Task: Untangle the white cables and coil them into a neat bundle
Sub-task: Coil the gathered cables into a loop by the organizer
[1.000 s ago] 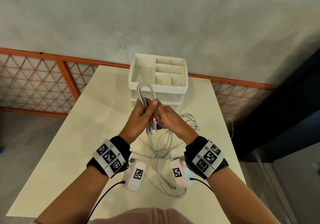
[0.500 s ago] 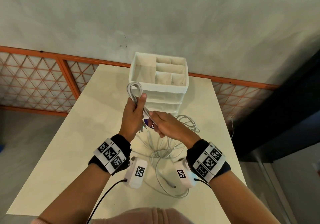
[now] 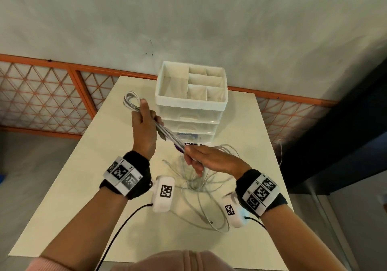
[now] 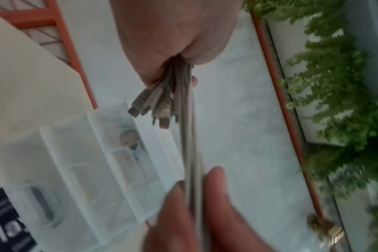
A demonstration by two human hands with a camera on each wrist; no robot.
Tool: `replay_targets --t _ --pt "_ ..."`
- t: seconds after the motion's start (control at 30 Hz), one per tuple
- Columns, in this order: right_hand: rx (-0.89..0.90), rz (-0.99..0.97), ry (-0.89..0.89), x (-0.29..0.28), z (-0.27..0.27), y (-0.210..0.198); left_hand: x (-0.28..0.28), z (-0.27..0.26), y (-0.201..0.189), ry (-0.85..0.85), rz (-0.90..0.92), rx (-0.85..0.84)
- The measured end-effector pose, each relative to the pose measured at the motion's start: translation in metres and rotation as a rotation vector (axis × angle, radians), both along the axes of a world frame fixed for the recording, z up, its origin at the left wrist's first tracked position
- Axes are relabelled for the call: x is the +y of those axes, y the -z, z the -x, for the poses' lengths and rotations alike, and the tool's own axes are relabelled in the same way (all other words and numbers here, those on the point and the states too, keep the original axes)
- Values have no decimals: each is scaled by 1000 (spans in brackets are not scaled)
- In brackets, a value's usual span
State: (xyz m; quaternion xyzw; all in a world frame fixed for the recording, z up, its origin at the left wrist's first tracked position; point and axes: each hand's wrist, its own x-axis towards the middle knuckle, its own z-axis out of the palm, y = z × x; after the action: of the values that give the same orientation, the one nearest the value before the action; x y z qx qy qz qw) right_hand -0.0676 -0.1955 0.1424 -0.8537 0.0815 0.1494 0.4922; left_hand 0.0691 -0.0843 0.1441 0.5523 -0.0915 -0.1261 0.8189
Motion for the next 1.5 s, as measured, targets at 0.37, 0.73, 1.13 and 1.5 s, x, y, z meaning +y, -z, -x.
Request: replay_targets --t 0.37,0.73,1.13,1.5 --pt "108 204 -35 -13 -4 -21 3 2 3 -49 -30 -146" --pt "74 113 -99 10 -2 -10 9 -5 -13 -113 -3 -116" --pt "-491 348 177 19 4 10 13 -7 -7 -263 14 -105" --pt "-455 309 82 24 6 8 16 -5 -4 -249 33 -53"
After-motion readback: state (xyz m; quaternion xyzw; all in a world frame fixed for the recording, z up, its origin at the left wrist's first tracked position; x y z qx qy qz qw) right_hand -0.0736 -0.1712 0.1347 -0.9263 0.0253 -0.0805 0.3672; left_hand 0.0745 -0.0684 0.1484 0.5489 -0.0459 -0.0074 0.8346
